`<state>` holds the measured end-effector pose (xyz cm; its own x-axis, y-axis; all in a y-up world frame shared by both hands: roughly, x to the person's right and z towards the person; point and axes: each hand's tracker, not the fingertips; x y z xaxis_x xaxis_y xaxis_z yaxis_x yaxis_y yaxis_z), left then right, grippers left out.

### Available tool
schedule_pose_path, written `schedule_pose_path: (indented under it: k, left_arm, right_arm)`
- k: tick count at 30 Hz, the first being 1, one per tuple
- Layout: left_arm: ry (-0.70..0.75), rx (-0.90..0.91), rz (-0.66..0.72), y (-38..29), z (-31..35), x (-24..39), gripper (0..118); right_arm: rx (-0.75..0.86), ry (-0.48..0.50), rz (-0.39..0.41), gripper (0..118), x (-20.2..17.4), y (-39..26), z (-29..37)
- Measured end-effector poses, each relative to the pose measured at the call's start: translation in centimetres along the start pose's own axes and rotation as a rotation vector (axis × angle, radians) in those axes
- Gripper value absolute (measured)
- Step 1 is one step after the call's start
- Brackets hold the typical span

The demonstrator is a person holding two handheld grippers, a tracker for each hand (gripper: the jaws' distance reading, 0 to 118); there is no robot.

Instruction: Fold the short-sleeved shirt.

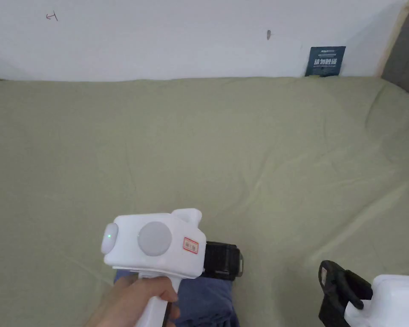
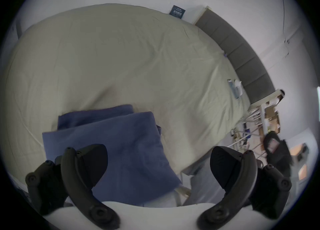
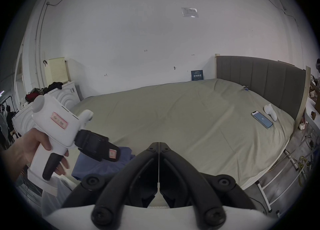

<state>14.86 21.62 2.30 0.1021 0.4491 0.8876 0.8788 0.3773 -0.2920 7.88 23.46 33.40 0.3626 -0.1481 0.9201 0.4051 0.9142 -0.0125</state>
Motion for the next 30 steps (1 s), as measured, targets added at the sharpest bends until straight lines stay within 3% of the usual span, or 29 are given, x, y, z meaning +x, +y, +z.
schedule_pose_path:
  k: [1, 2, 4, 5, 6, 14, 16, 20, 23, 26, 30]
  left_arm:
    - [-0.034, 0.003, 0.026, -0.2, 1.3, -0.6, 117]
    - [-0.081, 0.053, 0.052, -0.4, 2.8, -1.5, 108]
    - [-0.127, 0.127, 0.095, -1.1, 5.2, -3.4, 58]
    - [-0.125, 0.16, 0.116, -1.5, 6.0, -4.4, 16]
    - [-0.136, 0.167, 0.119, -1.6, 6.1, -5.2, 0]
    - [-0.378, 0.065, 0.231, -2.1, -2.2, -6.2, 0]
    - [-0.37, 0.033, 0.251, -2.8, -5.3, -6.3, 0]
    - [-0.219, -0.022, 0.221, -4.2, -8.8, -6.8, 0]
    - [-0.275, 0.002, 0.262, -4.0, -7.6, -7.1, 0]
    - [-0.244, 0.069, 0.195, -3.5, -4.6, -6.9, 0]
    - [-0.268, 0.156, 0.164, -3.5, 1.4, -7.5, 0]
  right_arm:
    - [0.0, -0.002, 0.002, 3, 0.0, 0.1, -0.1]
    - [0.0, -0.003, 0.003, 3, -0.1, 0.1, -0.3]
    - [-0.004, -0.001, 0.001, 3, -0.1, 0.1, -0.6]
    - [-0.004, 0.002, -0.002, 3, -0.2, 0.1, -0.7]
    - [-0.008, 0.004, -0.004, 3, -0.3, 0.1, -0.8]
    - [-0.034, 0.017, -0.004, 3, -0.6, -0.3, -1.0]
    - [-0.04, 0.013, -0.001, 3, -0.5, -0.4, -0.8]
    - [-0.06, -0.003, 0.001, 3, 0.2, -0.5, -0.8]
    - [-0.078, -0.005, -0.007, 3, 0.5, -0.6, -1.2]
    - [-0.09, 0.007, -0.014, 3, 0.2, -0.7, -1.8]
    - [-0.126, 0.091, 0.005, 3, -1.3, -0.4, -3.2]
